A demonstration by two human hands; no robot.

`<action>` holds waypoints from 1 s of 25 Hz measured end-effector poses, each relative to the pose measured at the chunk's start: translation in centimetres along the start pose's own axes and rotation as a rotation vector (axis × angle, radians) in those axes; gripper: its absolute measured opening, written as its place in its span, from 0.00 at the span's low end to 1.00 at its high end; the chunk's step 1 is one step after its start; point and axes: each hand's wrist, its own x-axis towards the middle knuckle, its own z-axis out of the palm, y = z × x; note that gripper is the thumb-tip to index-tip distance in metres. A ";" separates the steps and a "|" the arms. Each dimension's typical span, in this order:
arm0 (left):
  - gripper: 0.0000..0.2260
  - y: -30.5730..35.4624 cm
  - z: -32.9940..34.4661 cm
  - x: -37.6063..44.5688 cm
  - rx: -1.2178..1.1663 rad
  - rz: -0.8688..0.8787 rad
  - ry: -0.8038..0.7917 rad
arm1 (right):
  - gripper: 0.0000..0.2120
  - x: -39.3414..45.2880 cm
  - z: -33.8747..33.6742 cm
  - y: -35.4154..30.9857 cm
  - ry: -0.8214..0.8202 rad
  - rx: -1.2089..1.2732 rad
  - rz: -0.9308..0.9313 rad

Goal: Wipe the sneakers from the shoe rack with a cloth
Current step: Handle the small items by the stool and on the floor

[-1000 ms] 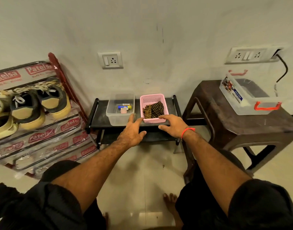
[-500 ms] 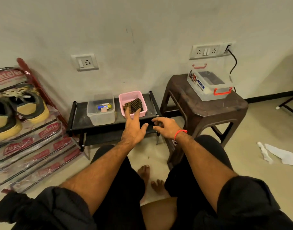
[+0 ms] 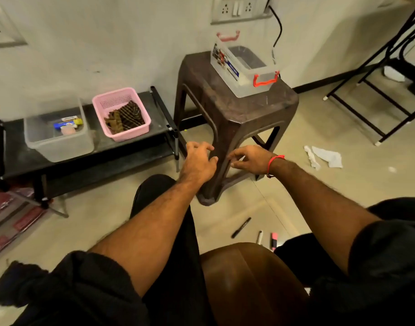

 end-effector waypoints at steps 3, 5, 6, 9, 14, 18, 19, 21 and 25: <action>0.06 2.0 5.3 1.0 0.101 0.081 -0.127 | 0.13 -2.4 2.0 5.7 0.053 0.087 0.064; 0.06 2.1 8.1 1.5 0.194 0.145 -0.186 | 0.12 -4.1 4.6 9.6 0.124 0.177 0.124; 0.07 2.0 9.2 1.8 0.242 0.175 -0.205 | 0.11 -4.7 6.0 11.5 0.143 0.224 0.161; 0.07 1.6 12.7 2.6 0.328 0.228 -0.287 | 0.11 -4.7 9.2 16.4 0.119 0.332 0.268; 0.14 0.7 17.6 3.1 0.382 0.347 -0.390 | 0.11 -2.7 11.0 19.6 0.194 0.530 0.390; 0.12 -2.2 21.9 3.6 0.397 0.339 -0.443 | 0.11 -3.1 15.1 22.1 0.138 0.616 0.494; 0.11 -2.9 23.1 3.5 0.398 0.303 -0.458 | 0.11 -3.3 16.2 22.8 0.131 0.639 0.542; 0.10 -4.3 25.6 3.0 0.389 0.231 -0.481 | 0.11 -3.1 18.4 24.2 0.135 0.676 0.642; 0.08 -7.9 30.6 1.7 0.372 0.132 -0.545 | 0.10 -1.8 23.9 26.6 0.200 0.759 0.846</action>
